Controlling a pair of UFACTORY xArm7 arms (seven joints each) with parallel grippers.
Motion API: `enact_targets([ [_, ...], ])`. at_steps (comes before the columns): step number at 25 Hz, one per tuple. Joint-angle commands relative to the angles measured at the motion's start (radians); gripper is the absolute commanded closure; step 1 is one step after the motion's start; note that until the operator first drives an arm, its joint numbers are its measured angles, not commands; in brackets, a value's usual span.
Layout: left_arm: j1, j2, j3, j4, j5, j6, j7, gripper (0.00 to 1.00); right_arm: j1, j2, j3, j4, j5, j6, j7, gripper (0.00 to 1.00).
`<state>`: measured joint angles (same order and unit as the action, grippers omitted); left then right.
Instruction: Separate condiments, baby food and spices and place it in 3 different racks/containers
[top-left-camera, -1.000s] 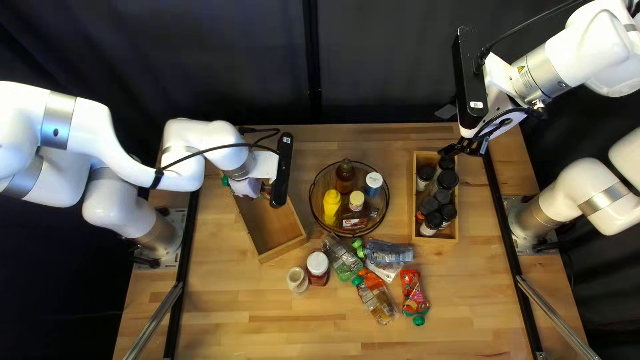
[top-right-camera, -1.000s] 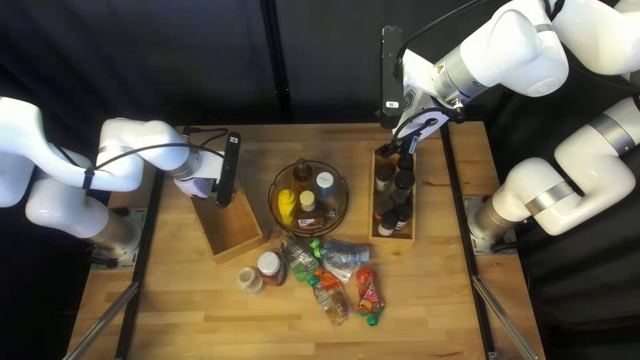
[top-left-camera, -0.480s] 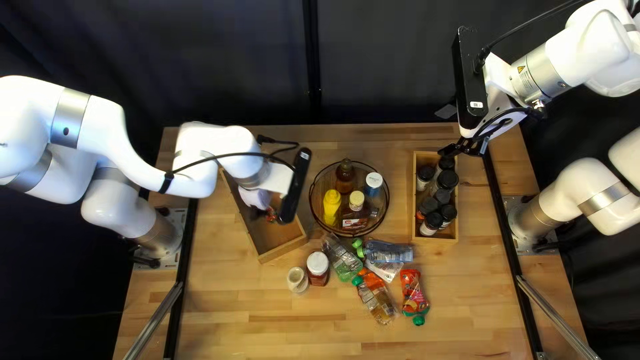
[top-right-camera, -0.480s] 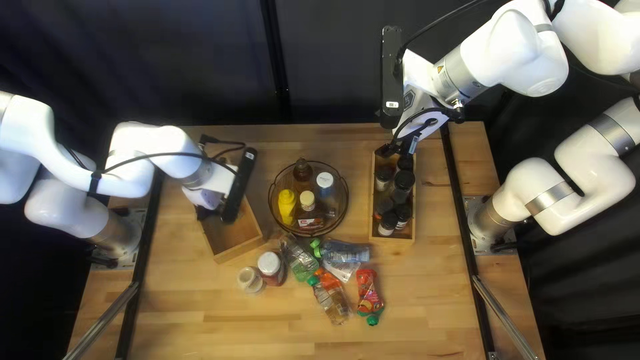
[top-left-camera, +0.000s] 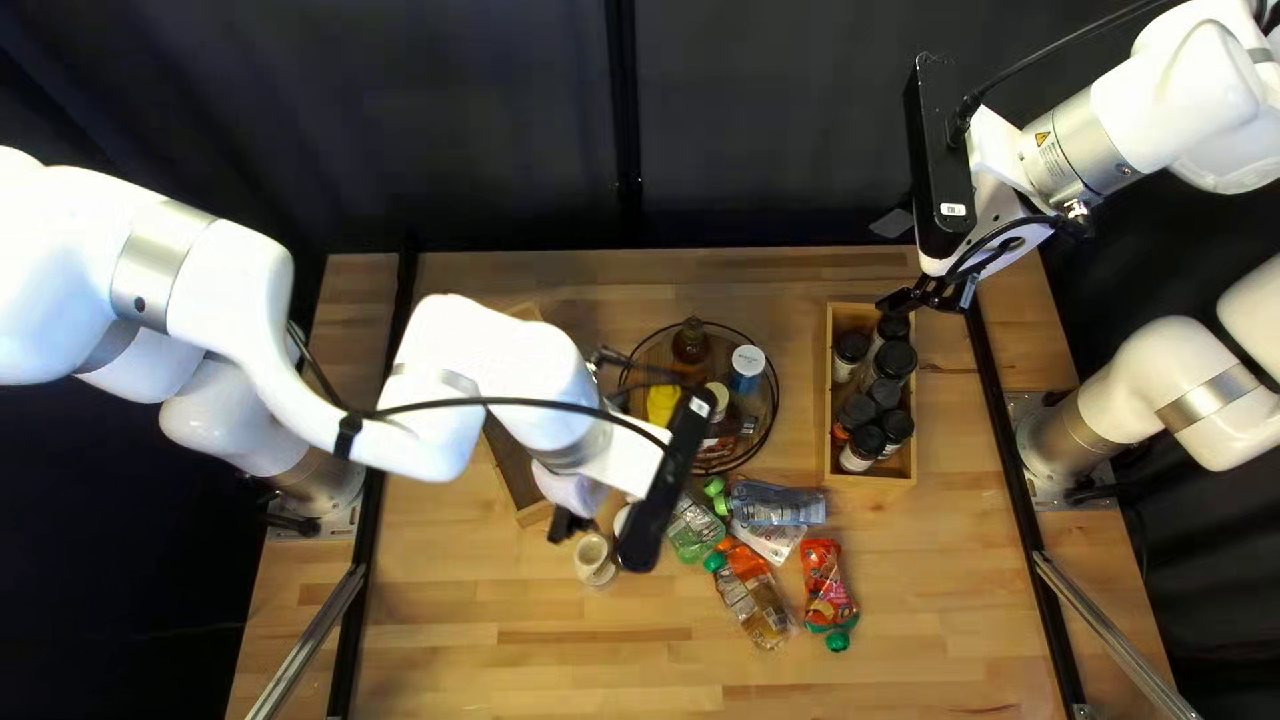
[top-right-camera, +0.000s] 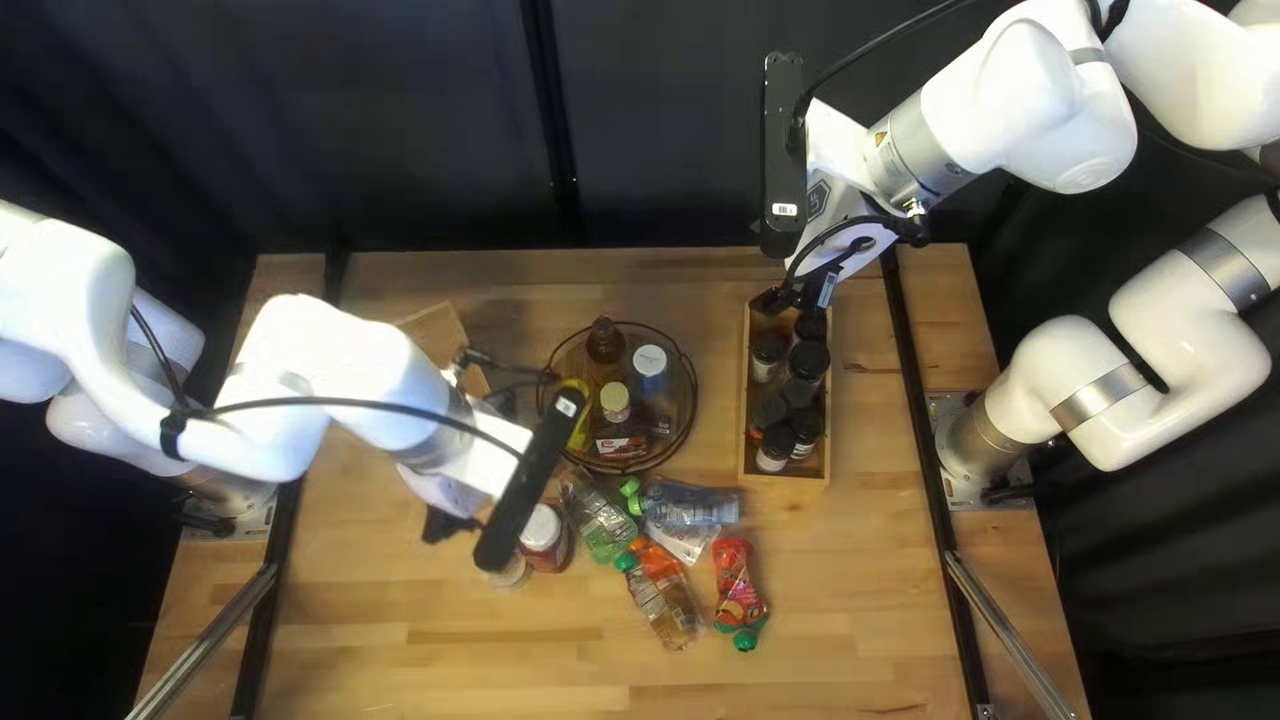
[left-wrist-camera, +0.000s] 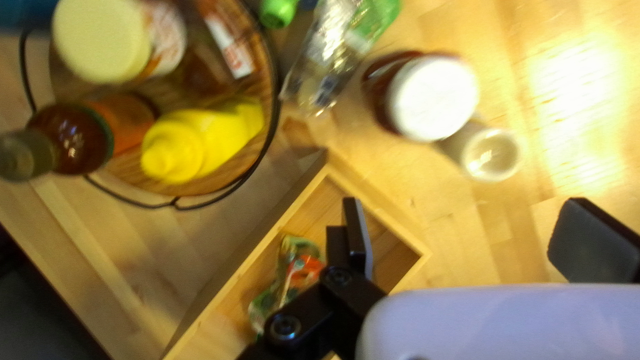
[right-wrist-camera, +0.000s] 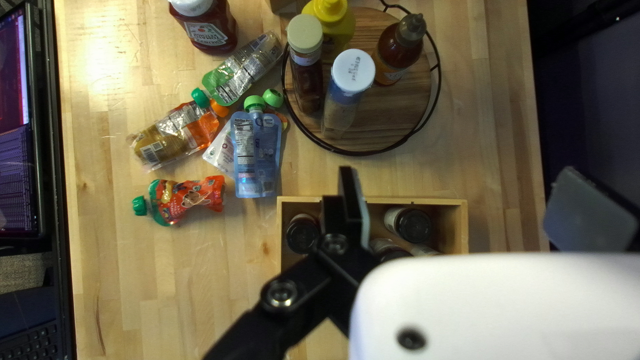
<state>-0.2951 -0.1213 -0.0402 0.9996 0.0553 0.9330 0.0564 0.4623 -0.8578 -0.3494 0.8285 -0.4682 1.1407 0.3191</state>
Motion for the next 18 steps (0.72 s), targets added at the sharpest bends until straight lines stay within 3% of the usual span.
enact_targets([
  [1, -0.016, 0.080, -0.031, 0.061, 0.059, -0.048, -0.199, 0.00, 0.000, 0.000, 0.000, 0.000, 0.000, 0.000, 0.000, 0.00],
  [8, -0.028, 0.209, -0.021, 0.166, 0.137, -0.057, -0.521, 0.00, 0.000, 0.000, 0.000, 0.000, 0.000, 0.000, 0.000, 0.00],
  [18, -0.018, 0.360, 0.019, 0.225, 0.128, -0.116, -0.698, 0.00, 0.000, 0.000, 0.000, 0.000, 0.000, 0.000, 0.000, 0.00],
])
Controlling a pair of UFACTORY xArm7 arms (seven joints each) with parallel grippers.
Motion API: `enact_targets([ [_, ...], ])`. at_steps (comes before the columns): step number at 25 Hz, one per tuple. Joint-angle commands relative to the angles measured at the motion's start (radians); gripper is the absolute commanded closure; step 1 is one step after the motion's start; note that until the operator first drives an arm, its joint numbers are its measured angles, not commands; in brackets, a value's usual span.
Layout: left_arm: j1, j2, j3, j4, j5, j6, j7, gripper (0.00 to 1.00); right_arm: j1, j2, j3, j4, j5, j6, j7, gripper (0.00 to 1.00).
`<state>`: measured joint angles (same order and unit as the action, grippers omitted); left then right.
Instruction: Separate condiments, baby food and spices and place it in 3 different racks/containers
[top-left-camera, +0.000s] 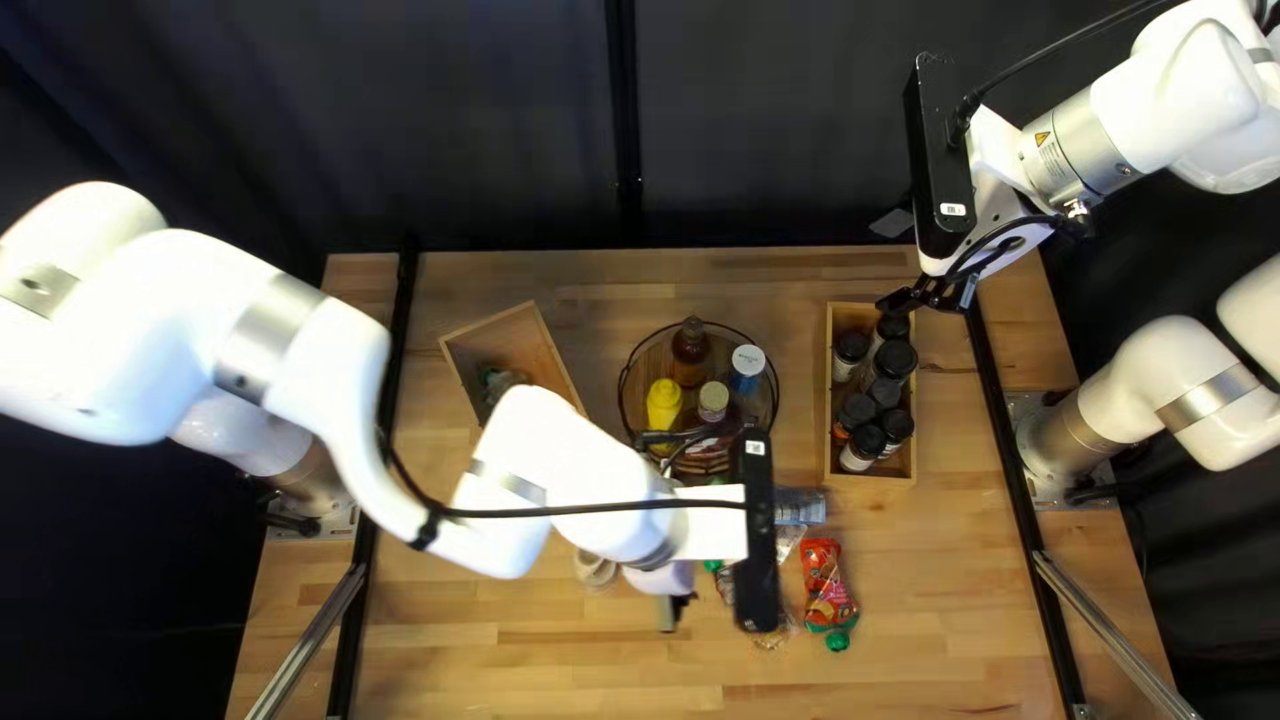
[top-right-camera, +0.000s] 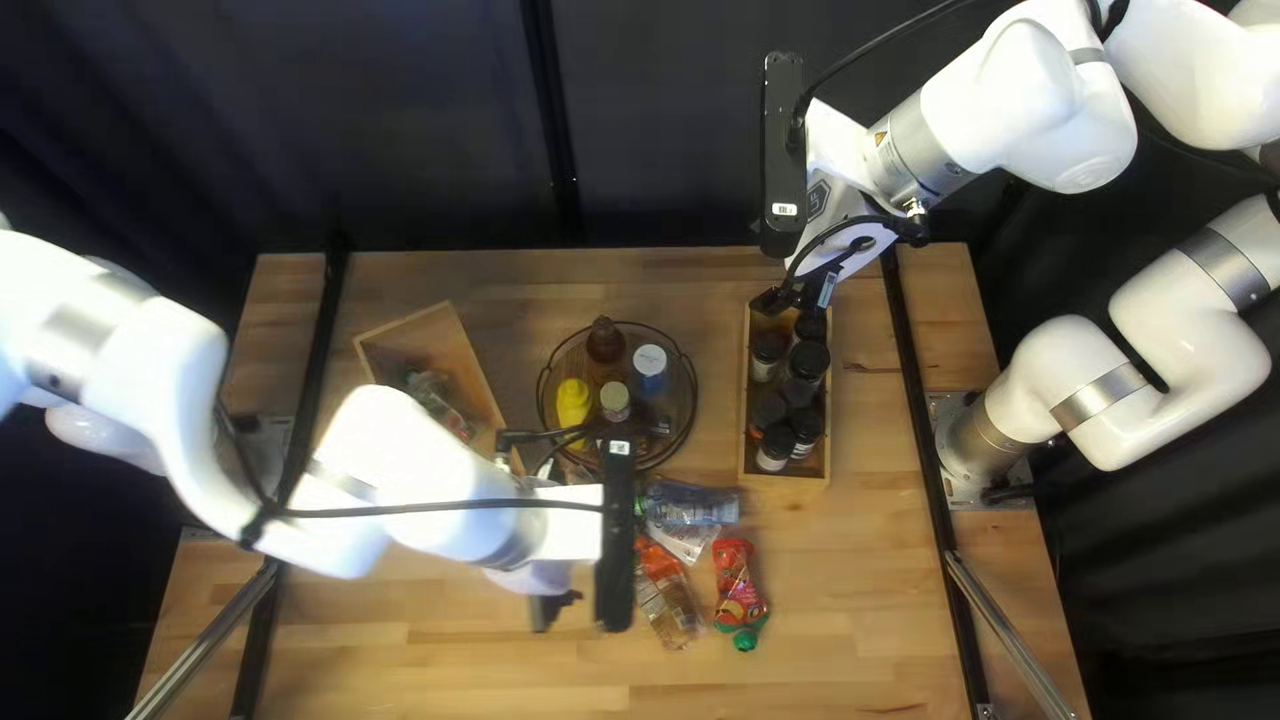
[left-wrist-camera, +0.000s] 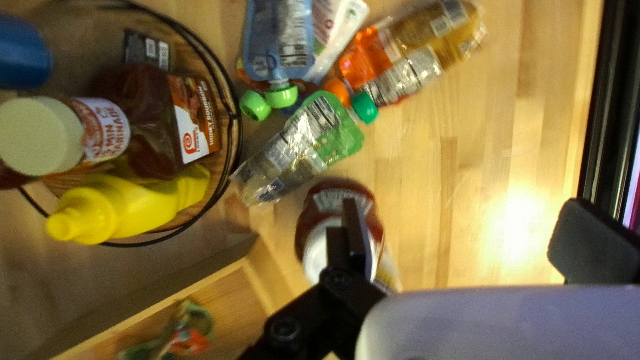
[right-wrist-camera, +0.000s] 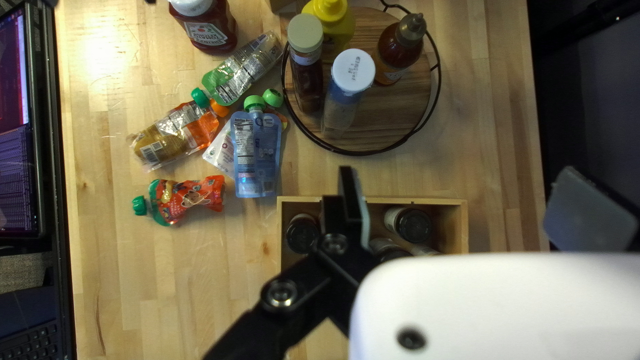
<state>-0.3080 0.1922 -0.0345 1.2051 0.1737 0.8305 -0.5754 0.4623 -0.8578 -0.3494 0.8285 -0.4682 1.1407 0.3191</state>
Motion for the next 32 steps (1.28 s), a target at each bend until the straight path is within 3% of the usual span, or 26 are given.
enact_targets([
  [1, -0.009, 0.059, 0.018, 0.025, 0.018, -0.015, -0.090, 0.00, 0.000, 0.000, 0.000, 0.000, 0.000, 0.000, 0.000, 0.00],
  [13, -0.061, 0.222, 0.072, 0.080, 0.091, -0.053, -0.320, 0.00, 0.000, 0.000, 0.000, 0.000, 0.000, 0.000, 0.000, 0.00],
  [32, -0.076, 0.338, 0.102, 0.071, 0.103, -0.164, -0.425, 0.00, 0.000, 0.000, 0.000, 0.000, 0.000, 0.000, 0.000, 0.00],
])
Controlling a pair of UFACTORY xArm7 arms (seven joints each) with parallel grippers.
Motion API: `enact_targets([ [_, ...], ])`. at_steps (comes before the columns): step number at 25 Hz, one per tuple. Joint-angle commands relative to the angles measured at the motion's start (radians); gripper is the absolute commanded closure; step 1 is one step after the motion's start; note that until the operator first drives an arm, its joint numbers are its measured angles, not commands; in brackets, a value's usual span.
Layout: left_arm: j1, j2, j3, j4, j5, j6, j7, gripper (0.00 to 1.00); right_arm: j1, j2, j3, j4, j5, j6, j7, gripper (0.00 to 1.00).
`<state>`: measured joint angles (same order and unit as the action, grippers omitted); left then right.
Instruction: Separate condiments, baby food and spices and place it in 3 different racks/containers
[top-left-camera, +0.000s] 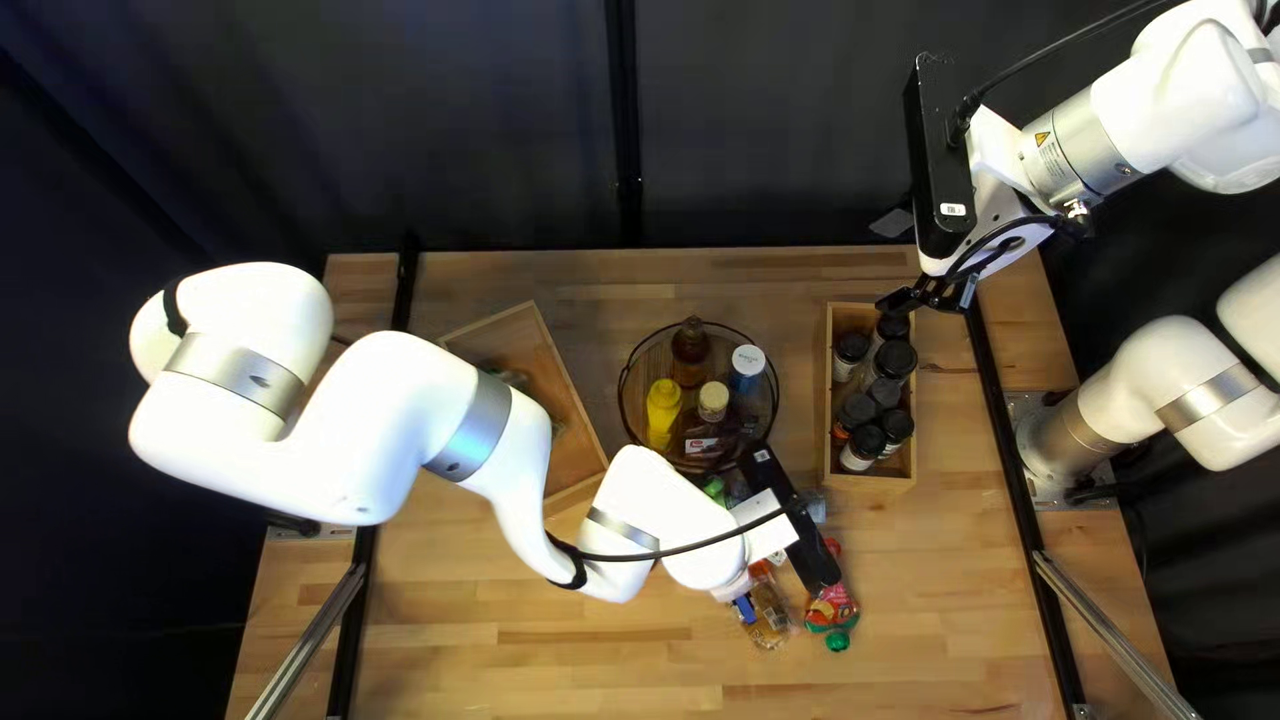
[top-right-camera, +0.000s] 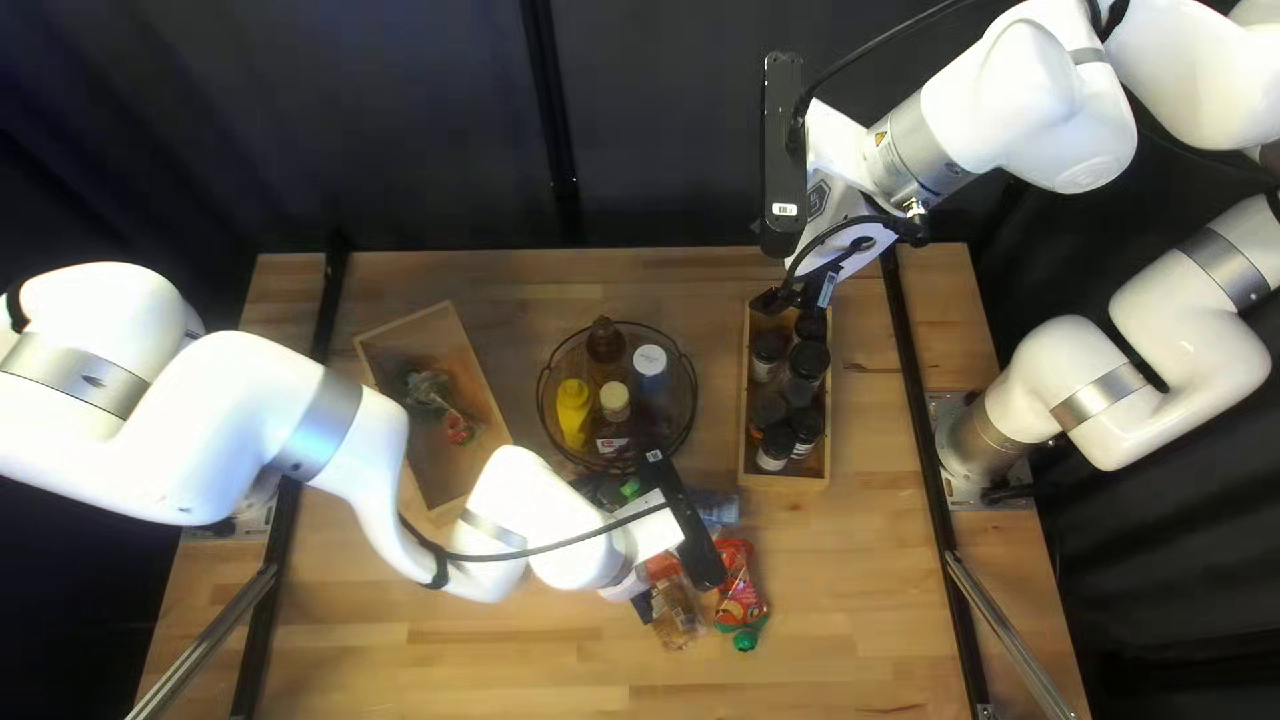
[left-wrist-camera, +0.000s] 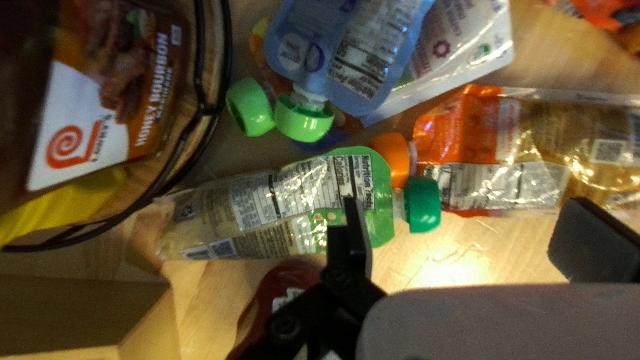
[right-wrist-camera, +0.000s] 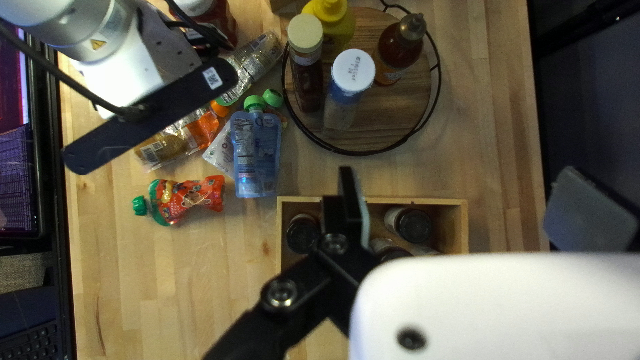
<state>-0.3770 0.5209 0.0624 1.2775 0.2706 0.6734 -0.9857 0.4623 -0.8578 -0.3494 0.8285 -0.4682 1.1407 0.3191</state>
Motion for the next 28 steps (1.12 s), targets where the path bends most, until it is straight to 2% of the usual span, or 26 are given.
enact_targets([
  [1, -0.011, 0.013, 0.009, -0.001, 0.011, -0.009, -0.024, 0.02, 0.000, 0.000, 0.000, 0.000, 0.000, 0.000, 0.000, 0.00],
  [6, -0.023, 0.023, 0.022, -0.014, 0.025, -0.029, -0.056, 0.08, 0.000, 0.000, 0.000, 0.000, 0.000, 0.000, 0.000, 0.00],
  [8, -0.024, 0.030, 0.022, -0.014, 0.024, -0.037, -0.061, 0.25, 0.000, 0.000, 0.000, 0.000, 0.000, 0.000, 0.000, 0.00],
  [9, -0.023, 0.032, 0.022, -0.014, 0.023, -0.041, -0.062, 0.99, 0.000, 0.000, 0.000, 0.000, 0.000, 0.000, 0.000, 0.00],
  [17, -0.019, 0.014, 0.021, -0.018, 0.022, -0.033, -0.052, 1.00, 0.000, 0.000, 0.000, 0.000, 0.000, 0.000, 0.000, 0.00],
  [22, -0.027, -0.053, 0.010, 0.021, 0.019, 0.082, -0.009, 1.00, 0.000, 0.000, 0.000, 0.000, 0.000, 0.000, 0.000, 0.00],
  [28, -0.040, -0.115, -0.011, 0.112, 0.015, 0.248, 0.077, 1.00, 0.000, 0.000, 0.000, 0.000, 0.000, 0.000, 0.000, 0.00],
])
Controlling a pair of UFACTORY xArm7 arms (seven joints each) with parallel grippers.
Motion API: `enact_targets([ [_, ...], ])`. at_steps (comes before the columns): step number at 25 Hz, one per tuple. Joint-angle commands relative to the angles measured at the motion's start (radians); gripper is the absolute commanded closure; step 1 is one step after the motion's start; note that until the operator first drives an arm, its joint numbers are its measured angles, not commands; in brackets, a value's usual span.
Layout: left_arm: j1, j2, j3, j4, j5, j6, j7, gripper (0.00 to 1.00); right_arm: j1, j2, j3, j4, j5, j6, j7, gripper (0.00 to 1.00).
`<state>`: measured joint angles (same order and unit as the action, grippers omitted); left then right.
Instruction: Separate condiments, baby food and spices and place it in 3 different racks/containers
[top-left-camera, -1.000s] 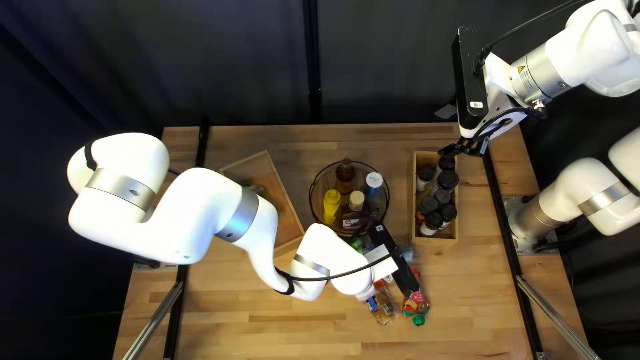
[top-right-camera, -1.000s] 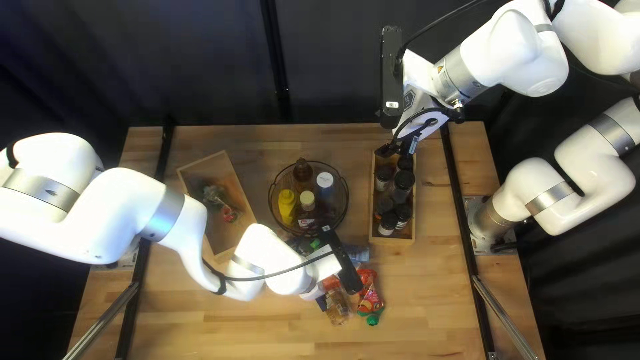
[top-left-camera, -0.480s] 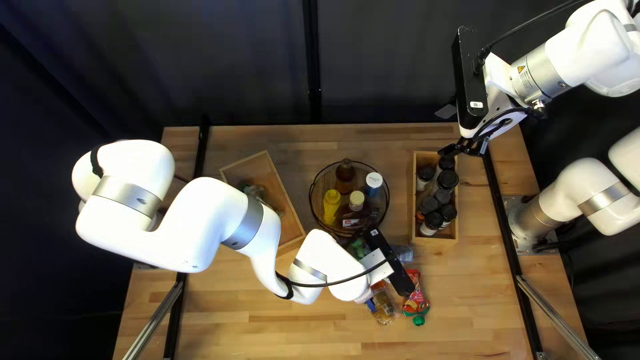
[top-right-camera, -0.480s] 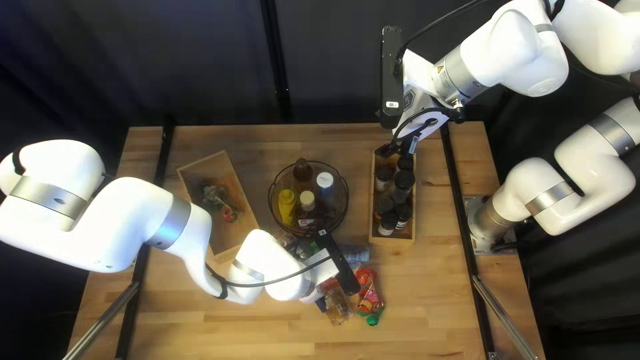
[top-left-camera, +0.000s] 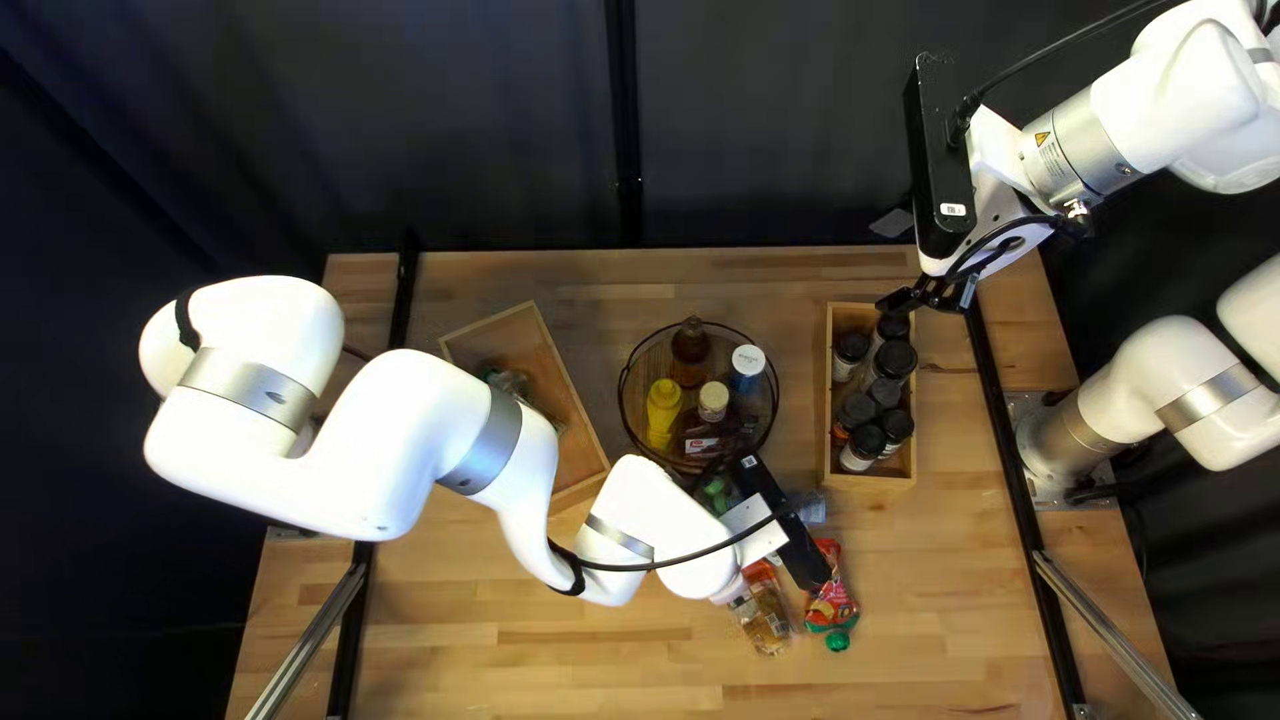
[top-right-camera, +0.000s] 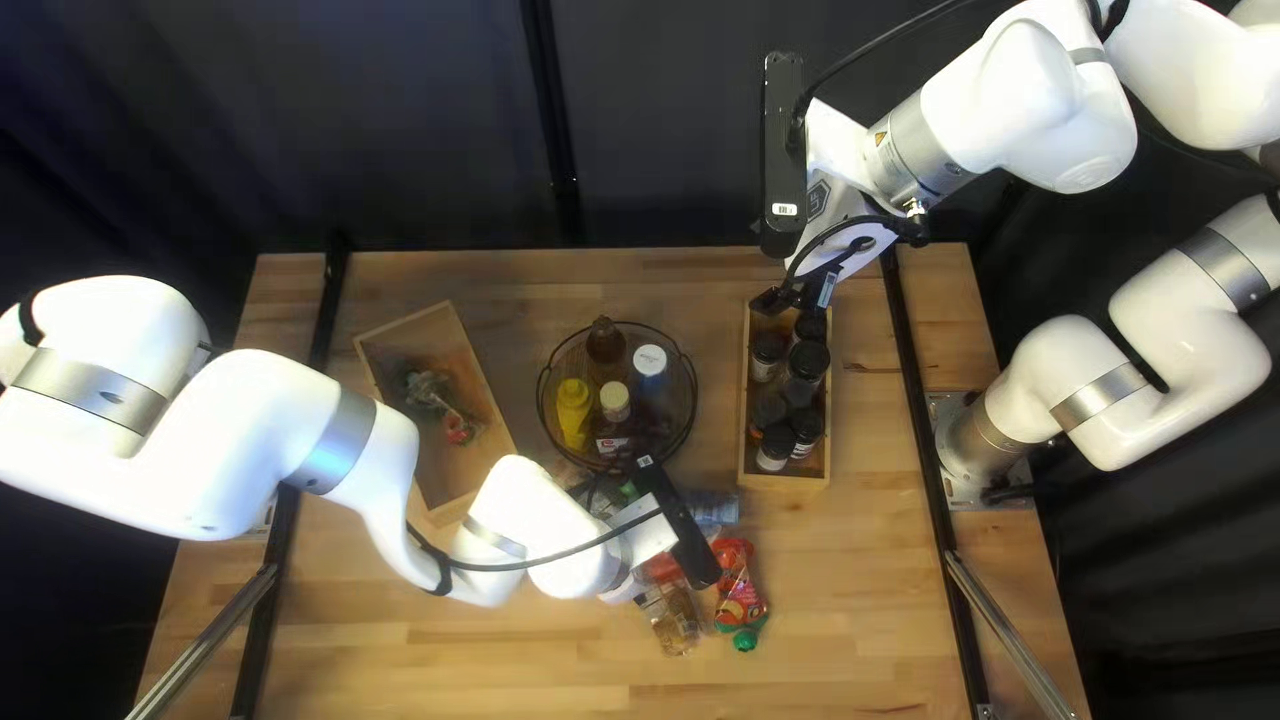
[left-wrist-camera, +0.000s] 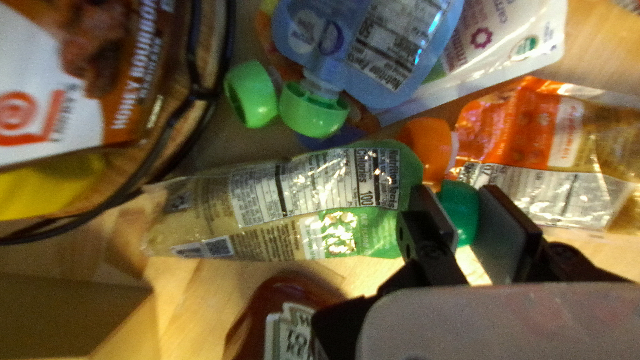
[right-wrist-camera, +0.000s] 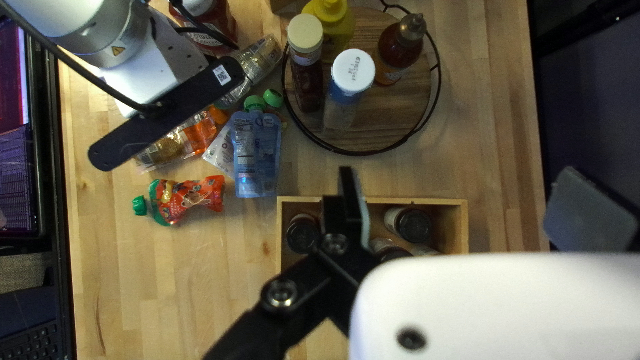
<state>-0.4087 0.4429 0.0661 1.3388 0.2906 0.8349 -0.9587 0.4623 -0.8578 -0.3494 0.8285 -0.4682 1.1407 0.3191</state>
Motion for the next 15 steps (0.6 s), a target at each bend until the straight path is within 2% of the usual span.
enact_targets([
  [1, -0.011, -0.048, -0.019, 0.064, -0.006, 0.112, 0.065, 1.00, 0.000, 0.000, 0.000, 0.000, 0.000, 0.000, 0.000, 0.00],
  [6, -0.028, -0.114, -0.035, 0.102, 0.000, 0.214, 0.119, 1.00, 0.000, 0.000, 0.000, 0.000, 0.000, 0.000, 0.000, 0.00],
  [15, -0.081, -0.287, -0.071, 0.103, 0.049, 0.392, 0.153, 1.00, 0.000, 0.000, 0.000, 0.000, 0.000, 0.000, 0.000, 0.00],
])
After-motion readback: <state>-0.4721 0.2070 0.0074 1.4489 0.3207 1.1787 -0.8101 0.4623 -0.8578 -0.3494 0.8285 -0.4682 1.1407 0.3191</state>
